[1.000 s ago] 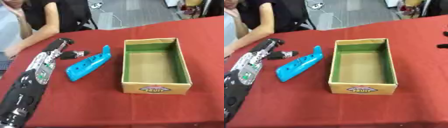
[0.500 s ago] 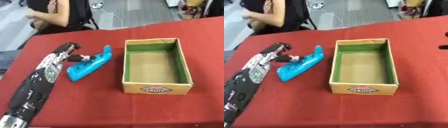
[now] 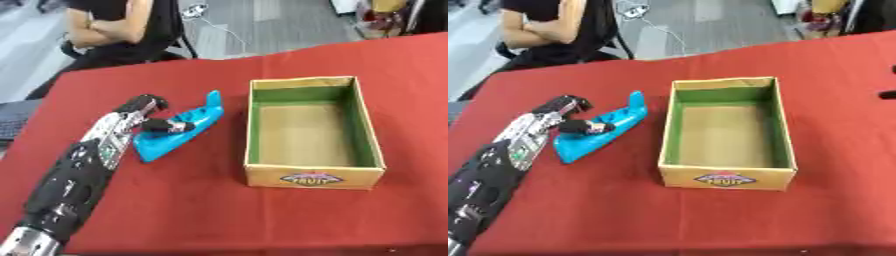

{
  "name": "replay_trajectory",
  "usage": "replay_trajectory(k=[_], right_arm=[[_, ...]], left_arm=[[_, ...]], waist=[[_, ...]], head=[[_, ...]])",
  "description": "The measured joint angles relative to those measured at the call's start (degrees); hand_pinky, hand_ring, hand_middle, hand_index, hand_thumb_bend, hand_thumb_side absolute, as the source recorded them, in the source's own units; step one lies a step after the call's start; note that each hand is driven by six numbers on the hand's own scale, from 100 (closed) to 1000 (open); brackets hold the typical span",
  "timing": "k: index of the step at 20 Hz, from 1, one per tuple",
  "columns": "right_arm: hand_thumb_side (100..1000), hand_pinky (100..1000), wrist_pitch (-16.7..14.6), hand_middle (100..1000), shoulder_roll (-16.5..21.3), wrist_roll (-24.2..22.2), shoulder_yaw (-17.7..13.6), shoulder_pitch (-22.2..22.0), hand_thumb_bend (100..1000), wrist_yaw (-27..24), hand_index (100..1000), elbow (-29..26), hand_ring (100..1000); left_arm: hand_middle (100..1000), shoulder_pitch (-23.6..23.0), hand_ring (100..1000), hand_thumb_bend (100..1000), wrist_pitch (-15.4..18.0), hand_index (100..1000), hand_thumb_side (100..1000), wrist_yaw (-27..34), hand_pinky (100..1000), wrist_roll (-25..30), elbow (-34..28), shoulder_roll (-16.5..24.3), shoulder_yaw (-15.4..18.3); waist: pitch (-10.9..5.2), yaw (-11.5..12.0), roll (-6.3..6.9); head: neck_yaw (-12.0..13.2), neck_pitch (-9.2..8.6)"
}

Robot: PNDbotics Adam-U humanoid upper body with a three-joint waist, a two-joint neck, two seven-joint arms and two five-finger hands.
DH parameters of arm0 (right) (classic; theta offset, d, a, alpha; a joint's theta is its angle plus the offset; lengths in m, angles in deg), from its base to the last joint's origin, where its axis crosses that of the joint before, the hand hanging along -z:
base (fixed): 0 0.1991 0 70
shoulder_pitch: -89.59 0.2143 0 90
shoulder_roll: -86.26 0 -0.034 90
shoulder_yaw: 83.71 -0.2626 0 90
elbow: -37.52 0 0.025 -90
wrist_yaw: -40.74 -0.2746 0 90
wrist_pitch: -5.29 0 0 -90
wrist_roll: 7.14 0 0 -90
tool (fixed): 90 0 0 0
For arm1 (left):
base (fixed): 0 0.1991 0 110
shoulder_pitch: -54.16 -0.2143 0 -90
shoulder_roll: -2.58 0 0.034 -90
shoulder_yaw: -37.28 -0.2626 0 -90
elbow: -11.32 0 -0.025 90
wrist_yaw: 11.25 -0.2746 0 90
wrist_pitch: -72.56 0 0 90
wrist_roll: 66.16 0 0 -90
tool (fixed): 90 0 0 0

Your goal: Pick up objects on the table and place them in the box.

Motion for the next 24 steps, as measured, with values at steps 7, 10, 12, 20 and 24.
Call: replay_trajectory(k=[7,10,12,20,24], right_arm=[[1000,673,-0.01,951,0.0,-0.02,0.02,0.0,466,0.0,1000,0.0,906],[1000,673,-0.02,951,-0.01,-0.03,0.12,0.01,465,0.0,1000,0.0,906],[1000,673,-0.02,951,-0.02,-0.03,0.17,0.01,465,0.0,1000,-0.01,906],[1000,673,-0.01,951,-0.05,-0.05,0.31,0.01,465,0.0,1000,-0.01,906],[1000,673,-0.01,951,-0.08,-0.06,0.32,0.01,465,0.0,1000,-0.01,906]], left_arm=[[725,-0.05,725,1000,1.43,820,692,0.5,712,3.32,0.17,0.19,-1.75],[700,0.45,694,1000,2.39,799,664,0.52,701,6.11,0.68,1.28,-2.87],[669,0.82,656,1000,2.88,781,646,0.5,668,8.11,1.05,1.99,-3.47],[473,1.22,440,728,2.85,592,469,-3.58,424,10.02,1.01,2.64,-4.64],[367,1.21,310,382,1.75,481,347,-6.67,291,8.55,0.67,2.61,-4.73]], waist=[[0.0,-0.06,0.0],[-0.01,-0.28,0.04],[-0.04,-0.35,0.12],[-0.09,-0.38,0.16],[-0.15,-0.38,0.16]], head=[[0.29,0.0],[0.46,0.0],[0.47,0.0],[0.48,0.0],[0.49,0.0]])
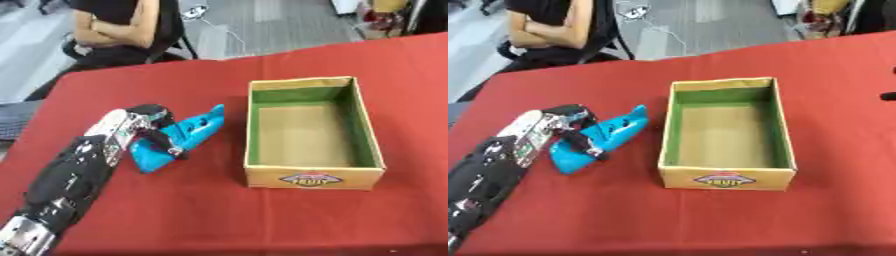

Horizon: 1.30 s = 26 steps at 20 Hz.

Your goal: Pick up objects on the table and place them in the box.

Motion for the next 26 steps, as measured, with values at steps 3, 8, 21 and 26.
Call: replay_trajectory(k=[3,8,21,26], right_arm=[[1000,673,0.0,951,-0.01,0.0,0.0,0.0,465,0.0,1000,0.0,906],[1000,673,0.0,951,-0.02,0.0,0.0,0.0,466,0.0,1000,0.0,906],[1000,673,0.0,952,-0.02,0.0,-0.01,0.0,466,0.0,1000,0.0,906],[1000,673,0.01,952,-0.02,0.0,-0.01,0.01,466,0.0,1000,0.0,906]], left_arm=[[280,0.0,215,100,-0.82,394,282,-1.79,171,-1.96,-0.09,-0.03,0.0],[163,-0.21,100,100,-2.23,277,307,-3.41,100,-6.49,-0.25,-0.09,0.01],[100,-1.76,100,100,-4.9,131,472,3.99,100,-13.24,-0.41,-0.7,0.57],[100,-2.12,100,100,-5.49,130,475,9.8,100,-12.46,-0.9,-1.1,0.56]], waist=[[-0.07,0.0,0.0],[-0.08,0.0,0.0],[0.12,0.02,0.0],[0.13,0.01,-0.01]], head=[[0.0,0.0],[0.01,0.0],[0.01,0.0],[0.01,0.0]])
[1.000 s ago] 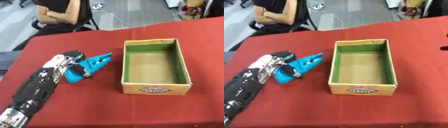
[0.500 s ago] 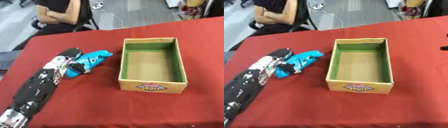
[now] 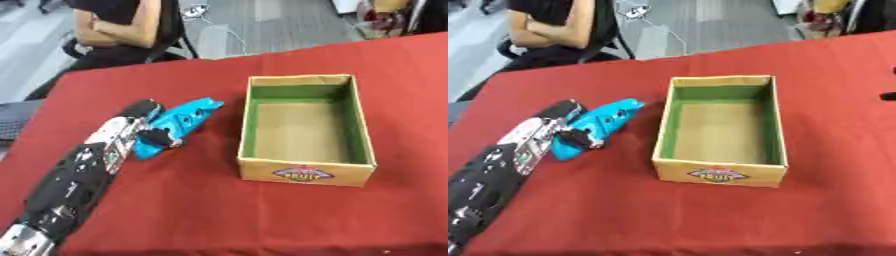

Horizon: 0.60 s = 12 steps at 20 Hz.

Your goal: Pick up objects on the table and place them in the box.

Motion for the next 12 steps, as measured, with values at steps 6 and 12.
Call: replay_trajectory(k=[6,12], right_arm=[[1000,673,0.02,952,0.0,0.02,-0.01,0.0,465,0.0,1000,0.0,906],[1000,673,0.04,952,0.0,0.03,-0.01,0.0,466,0.0,1000,0.0,906]], left_arm=[[100,-0.17,100,100,-0.28,126,427,5.83,100,0.83,-1.33,0.03,0.14],[100,-0.16,100,100,-1.38,125,401,16.35,100,-0.24,-6.73,2.41,2.34]], waist=[[0.03,0.0,0.0],[0.01,0.23,0.0]], head=[[-0.02,0.0],[-0.04,0.0]])
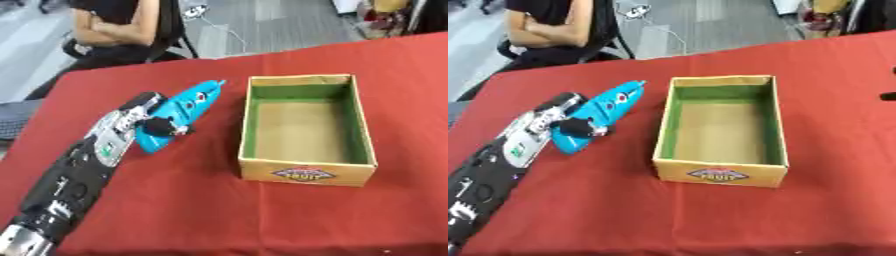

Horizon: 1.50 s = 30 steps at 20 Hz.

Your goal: Pick up objects on the table and place them in the box.

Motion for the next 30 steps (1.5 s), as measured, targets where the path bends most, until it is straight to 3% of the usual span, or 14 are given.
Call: replay_trajectory(k=[5,16,30], right_arm=[[1000,673,0.0,952,0.0,0.0,0.0,0.0,466,0.0,1000,0.0,906],[1000,672,0.01,952,0.0,-0.01,0.0,0.0,466,0.0,1000,0.0,906],[1000,672,0.05,952,-0.18,-0.39,0.04,-0.01,465,0.0,1000,0.01,906]], left_arm=[[100,0.0,100,100,-1.18,125,399,3.68,100,-0.48,-2.49,1.25,0.46],[100,1.35,100,100,-1.53,124,392,4.94,100,-0.52,-3.36,1.07,0.43],[100,10.15,100,100,-0.15,124,387,2.85,100,2.39,-3.92,-5.67,-3.1]], waist=[[-0.02,0.04,0.0],[-0.04,0.01,0.0],[-0.18,-0.4,0.0]], head=[[0.0,0.0],[0.0,0.0],[0.05,0.0]])
